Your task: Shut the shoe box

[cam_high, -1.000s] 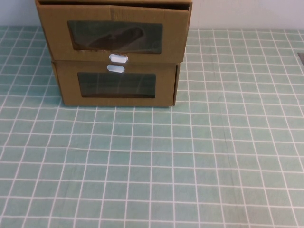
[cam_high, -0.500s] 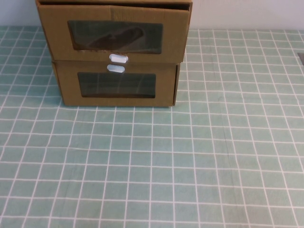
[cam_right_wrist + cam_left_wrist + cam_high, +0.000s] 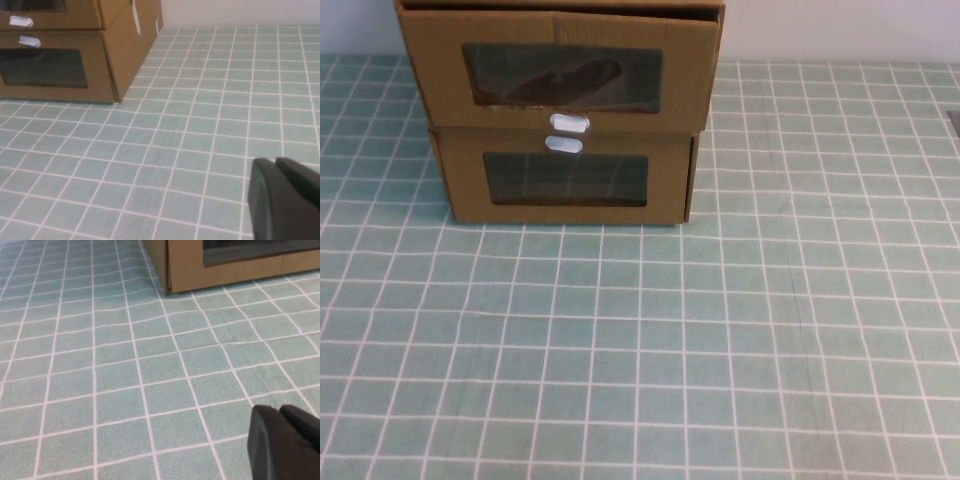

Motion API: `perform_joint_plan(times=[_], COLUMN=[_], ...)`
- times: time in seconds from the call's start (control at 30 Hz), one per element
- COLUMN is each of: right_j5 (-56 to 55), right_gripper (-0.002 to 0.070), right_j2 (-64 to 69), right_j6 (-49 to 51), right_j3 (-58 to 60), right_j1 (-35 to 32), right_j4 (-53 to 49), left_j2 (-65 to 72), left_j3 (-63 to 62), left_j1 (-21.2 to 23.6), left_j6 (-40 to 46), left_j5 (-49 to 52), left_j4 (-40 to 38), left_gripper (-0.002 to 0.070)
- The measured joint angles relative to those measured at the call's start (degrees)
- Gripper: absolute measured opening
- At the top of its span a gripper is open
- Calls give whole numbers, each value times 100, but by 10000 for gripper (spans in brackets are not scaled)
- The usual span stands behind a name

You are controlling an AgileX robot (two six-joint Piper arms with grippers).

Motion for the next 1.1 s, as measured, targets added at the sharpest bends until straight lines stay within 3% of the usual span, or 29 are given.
perform_joint_plan(times=[0.67,0.77,0.97,1.1], right_j5=[0,-83,-997,-1773], right_gripper=[-14,-14,-14,-14], right_j2=[0,-15,-29,-29], right_j6=[0,0,0,0], right_j3=[4,4,13,13], right_j1=[-73,-501,-2006,-2482], right_j4=[-13,-46,489,904], left_j2=[0,0,0,0], left_j3=[0,0,0,0], left_j1=[0,0,0,0], left_j6=[-12,-22,-22,-22], left_j5=[0,0,0,0], left_j4=[0,0,0,0], left_gripper=[-5,-5,-5,-5])
